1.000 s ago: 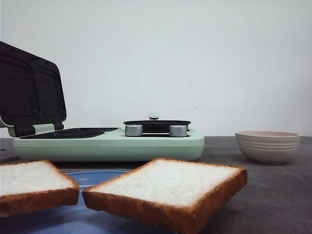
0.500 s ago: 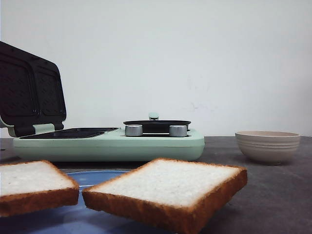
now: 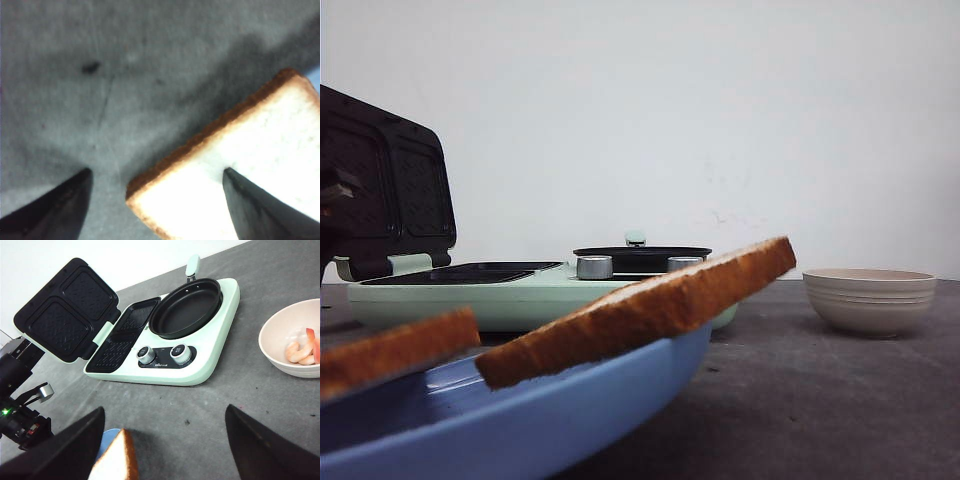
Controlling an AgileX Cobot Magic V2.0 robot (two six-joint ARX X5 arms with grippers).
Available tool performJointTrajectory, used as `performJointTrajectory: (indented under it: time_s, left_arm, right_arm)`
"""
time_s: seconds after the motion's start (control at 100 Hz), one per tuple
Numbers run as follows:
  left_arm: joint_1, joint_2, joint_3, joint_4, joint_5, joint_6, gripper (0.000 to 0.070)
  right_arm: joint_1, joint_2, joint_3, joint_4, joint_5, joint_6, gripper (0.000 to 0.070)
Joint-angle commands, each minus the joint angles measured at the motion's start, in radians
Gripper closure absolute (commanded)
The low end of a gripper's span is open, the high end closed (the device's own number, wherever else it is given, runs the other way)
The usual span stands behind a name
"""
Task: Make breakfast with bread and shrimp
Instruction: 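Grasp the bread slice nearest the left gripper and lift it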
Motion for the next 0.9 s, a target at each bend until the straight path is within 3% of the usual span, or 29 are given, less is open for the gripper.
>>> performJointTrajectory:
  time_s: [0.0,0.17,0.41,0.7,0.89]
  left_arm:
    - [-0.005,0.021,0.008,0.014,0.0,0.011,0.0221]
    - [-0.005,0.021,0.008,0.012,0.002,0.011,0.013]
    - [-0.005,0.021,0.008,0.002,0.013,0.012,0.0127]
    - [-0.005,0.019,0.008,-0.01,0.127,0.027,0.0012]
    - [-0.006,0.018,0.008,-0.009,0.139,0.031,0.0017]
  right_arm:
    - [0.003,0.002,0.016,0.01,0.0,-0.013,0.0234]
    - [0.003,0.002,0.016,0.01,0.008,-0.012,0.0234]
    - [0.003,0.002,0.016,0.01,0.007,-0.008,0.0234]
    - [0.003,0.002,0.016,0.009,0.006,0.0,0.0234]
    - [0.003,0.002,0.016,0.009,0.007,-0.001,0.0234]
